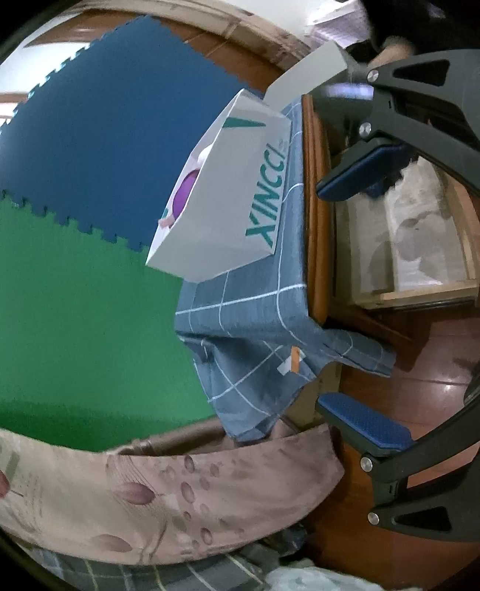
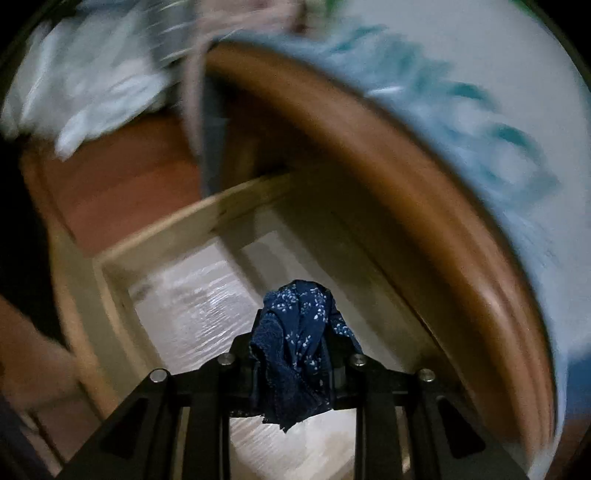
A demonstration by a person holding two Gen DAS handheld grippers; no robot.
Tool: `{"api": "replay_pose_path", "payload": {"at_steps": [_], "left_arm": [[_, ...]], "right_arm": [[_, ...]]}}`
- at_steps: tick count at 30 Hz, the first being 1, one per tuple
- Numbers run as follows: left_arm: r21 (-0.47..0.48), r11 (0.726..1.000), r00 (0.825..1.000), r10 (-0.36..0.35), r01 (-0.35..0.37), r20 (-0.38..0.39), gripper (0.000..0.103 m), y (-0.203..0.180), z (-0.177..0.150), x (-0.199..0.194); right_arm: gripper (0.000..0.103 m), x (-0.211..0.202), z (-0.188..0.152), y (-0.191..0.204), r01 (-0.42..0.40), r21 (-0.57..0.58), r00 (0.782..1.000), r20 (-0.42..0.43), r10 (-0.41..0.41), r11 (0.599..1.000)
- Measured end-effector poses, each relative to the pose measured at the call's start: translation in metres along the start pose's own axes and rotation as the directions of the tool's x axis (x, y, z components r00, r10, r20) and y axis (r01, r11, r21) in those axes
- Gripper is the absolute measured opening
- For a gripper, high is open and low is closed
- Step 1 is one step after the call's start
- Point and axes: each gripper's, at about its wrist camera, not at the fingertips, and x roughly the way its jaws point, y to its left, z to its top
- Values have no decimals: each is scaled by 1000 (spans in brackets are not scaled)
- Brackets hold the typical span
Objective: Take underwear out of drawer
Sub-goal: 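Lift the dark blue underwear with the right gripper up over the box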
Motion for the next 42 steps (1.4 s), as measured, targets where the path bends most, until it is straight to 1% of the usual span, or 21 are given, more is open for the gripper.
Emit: {"api": "replay_pose_path", "payload": {"at_steps": [1, 2, 4, 6, 7, 9, 12, 14, 17, 19, 24, 28, 33, 37, 42], "left_arm": [[-4, 1000, 1000, 8, -8, 1, 102, 1, 0, 0], [-5, 1000, 1000, 17, -17, 2, 102, 1, 0, 1], [-5, 1000, 1000, 26, -26, 4, 102, 0, 0, 1], [-5, 999, 999, 36, -36, -3, 102, -1, 0, 3], [-3, 999, 999, 43, -43, -9, 102, -2, -1, 5], [3, 999, 998, 51, -51, -29, 102, -3, -2, 9], [22, 998, 997, 61, -60, -49, 102, -5, -4, 12], [34, 996, 996, 78, -77, -51, 102, -5, -5, 11], [31, 995, 994, 91, -90, -55, 102, -4, -6, 11], [28, 995, 993, 98, -96, -60, 102, -3, -7, 12], [35, 994, 992, 104, -102, -70, 102, -3, -7, 13], [42, 994, 991, 105, -102, -76, 102, -3, -8, 14], [55, 993, 990, 113, -108, -86, 102, -2, -11, 14], [49, 994, 991, 103, -99, -85, 102, -1, -10, 12], [49, 994, 990, 104, -100, -93, 102, 0, -10, 13]], "right_arm": [[25, -11, -2, -3, 3, 63, 1000, 8, -3, 998], [25, -24, 2, -7, 24, 135, 1000, 9, -26, 991], [25, -34, -5, -11, 58, 220, 998, 0, -59, 974], [25, -38, -14, -14, 69, 314, 998, -17, -67, 947], [25, -40, -16, -15, 78, 333, 997, -27, -73, 940], [25, -37, -22, -12, 140, 330, 990, -64, -126, 934], [25, -43, -38, -19, 163, 400, 986, -101, -133, 902], [25, -51, -48, -25, 194, 424, 980, -121, -158, 885], [25, -56, -53, -30, 208, 461, 977, -132, -165, 863], [25, -65, -54, -35, 207, 485, 978, -123, -168, 850], [25, -89, -46, -40, 240, 497, 970, -89, -227, 834], [25, -110, -42, -43, 249, 522, 966, -70, -249, 816], [25, -130, -33, -39, 241, 523, 965, -40, -258, 818], [25, -145, -26, -36, 237, 523, 963, -17, -268, 819], [25, -156, -21, -36, 229, 532, 962, 2, -272, 815]]}}
